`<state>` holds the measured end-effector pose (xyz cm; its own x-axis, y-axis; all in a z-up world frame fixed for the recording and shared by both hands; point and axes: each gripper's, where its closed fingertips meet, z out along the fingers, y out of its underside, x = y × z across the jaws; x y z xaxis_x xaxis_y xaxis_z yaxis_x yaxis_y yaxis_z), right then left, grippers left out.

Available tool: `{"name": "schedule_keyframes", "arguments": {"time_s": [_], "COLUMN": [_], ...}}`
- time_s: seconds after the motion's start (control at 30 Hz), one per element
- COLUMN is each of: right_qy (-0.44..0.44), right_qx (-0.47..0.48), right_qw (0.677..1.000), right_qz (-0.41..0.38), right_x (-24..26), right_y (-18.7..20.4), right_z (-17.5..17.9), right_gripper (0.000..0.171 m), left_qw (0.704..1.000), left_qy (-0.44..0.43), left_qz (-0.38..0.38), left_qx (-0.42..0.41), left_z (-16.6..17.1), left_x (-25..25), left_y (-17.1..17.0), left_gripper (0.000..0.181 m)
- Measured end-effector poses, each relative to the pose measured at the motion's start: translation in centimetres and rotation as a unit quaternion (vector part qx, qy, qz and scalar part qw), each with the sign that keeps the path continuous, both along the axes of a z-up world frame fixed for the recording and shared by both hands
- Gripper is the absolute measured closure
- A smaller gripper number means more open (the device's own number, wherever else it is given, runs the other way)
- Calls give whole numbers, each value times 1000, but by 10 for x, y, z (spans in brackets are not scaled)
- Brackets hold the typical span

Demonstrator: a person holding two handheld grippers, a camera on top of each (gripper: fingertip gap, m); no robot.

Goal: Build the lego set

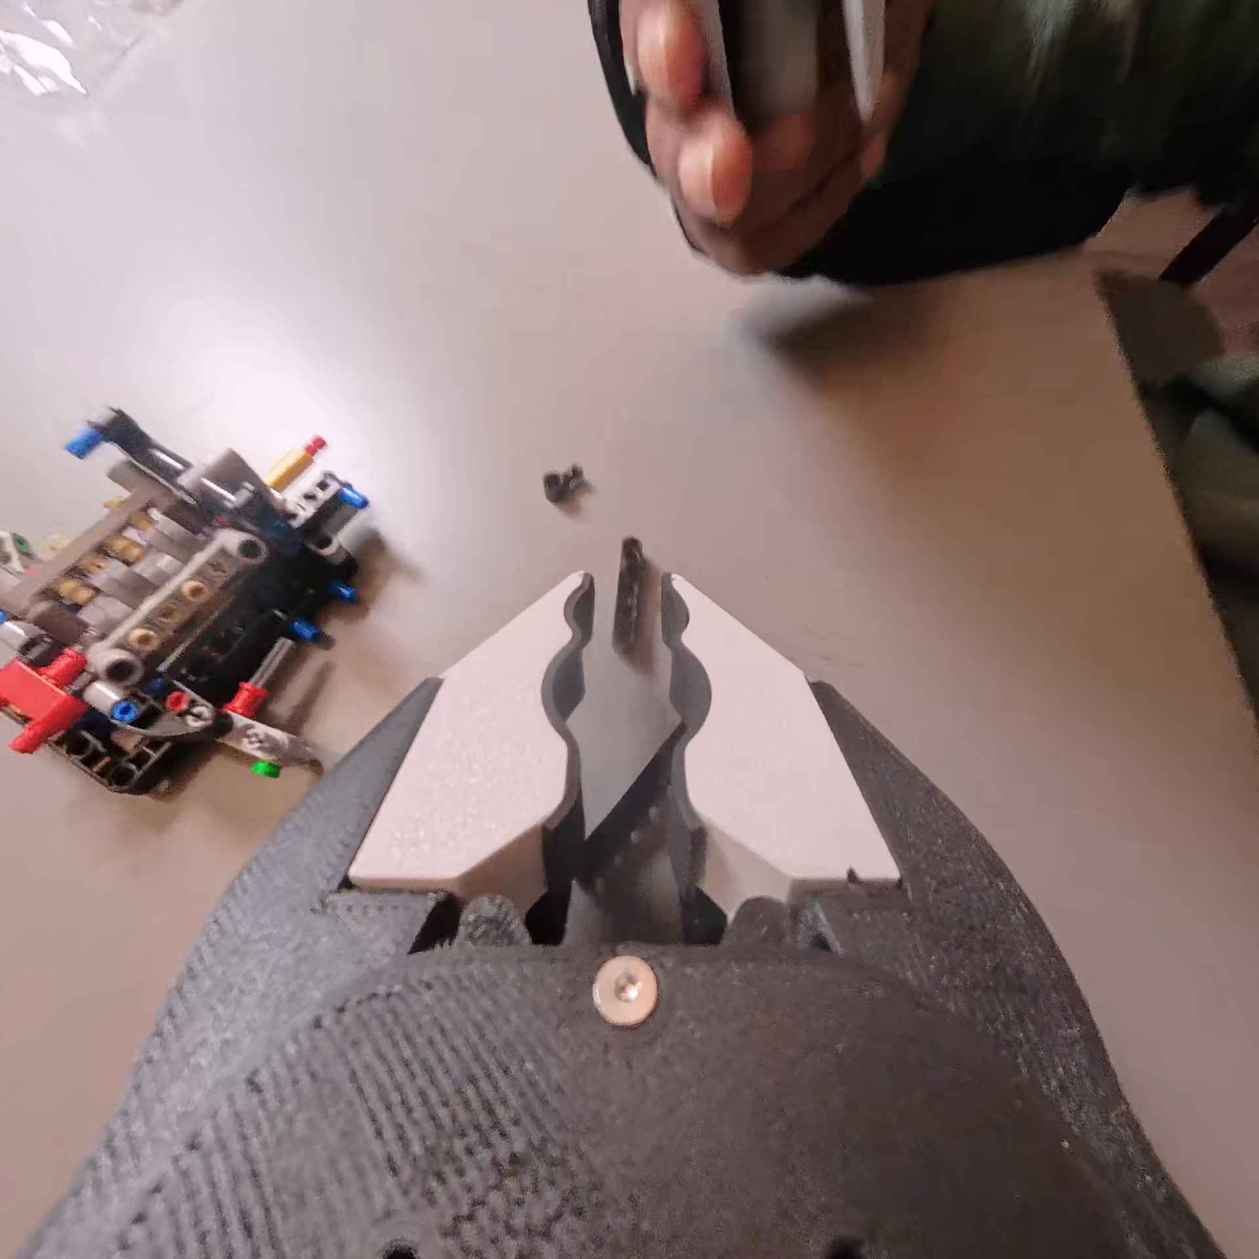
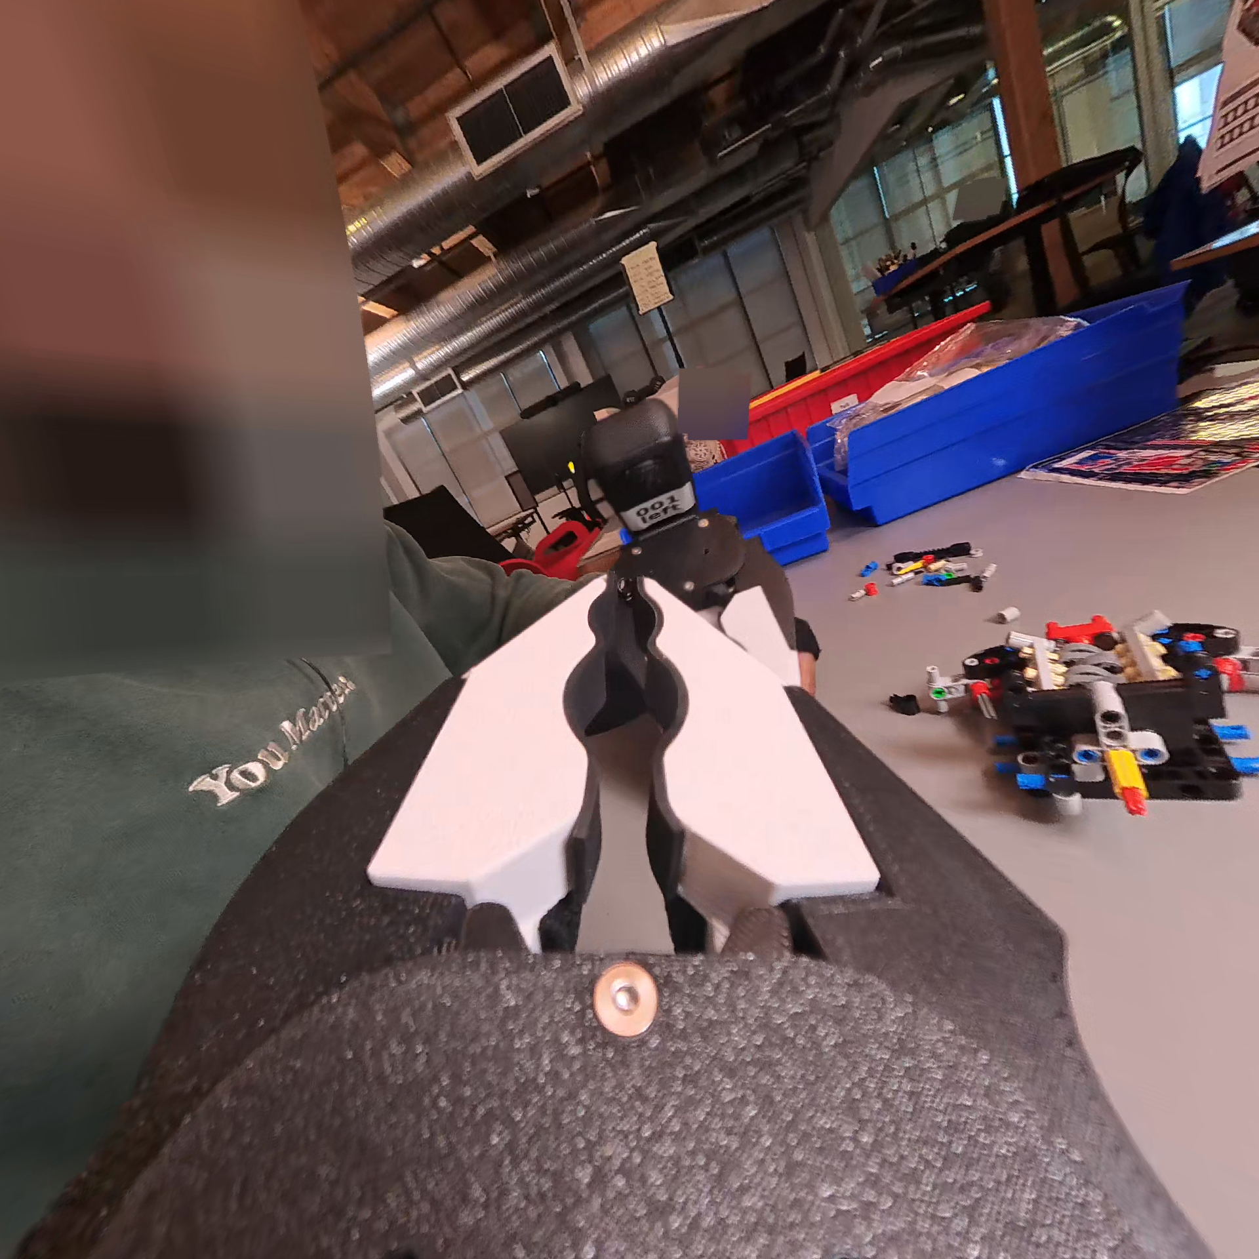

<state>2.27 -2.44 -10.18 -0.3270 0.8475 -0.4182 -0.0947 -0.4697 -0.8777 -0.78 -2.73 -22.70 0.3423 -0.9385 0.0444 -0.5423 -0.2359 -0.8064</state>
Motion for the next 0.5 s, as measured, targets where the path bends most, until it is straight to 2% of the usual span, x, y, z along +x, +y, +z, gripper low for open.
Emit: {"name": "schedule_keyframes", "arguments": {"time_s": [0.07, 0.17, 0.23, 0.37, 0.5], "right_qy": [5, 8, 5, -14, -28], "right_qx": [-8, -9, -2, 31, 67], "right_qw": [1000, 1000, 1000, 999, 997], "right_qz": [7, 11, 8, -4, -16], "right_x": [-1, -6, -9, -16, -19], "right_y": [-2, -7, -9, -13, -17], "right_z": [1, 0, -2, -9, -15], "right_gripper": [169, 168, 169, 169, 169], "left_qw": [997, 977, 965, 951, 955], "left_qy": [-72, -211, -259, -302, -292], "left_qz": [3, -22, -28, -34, -29], "left_qx": [8, 5, -9, -53, -42], "left_z": [25, 74, 91, 100, 98], "left_x": [4, 14, 18, 22, 21], "left_y": [1, -11, -16, -22, -21], "left_gripper": [164, 168, 168, 168, 181]}}
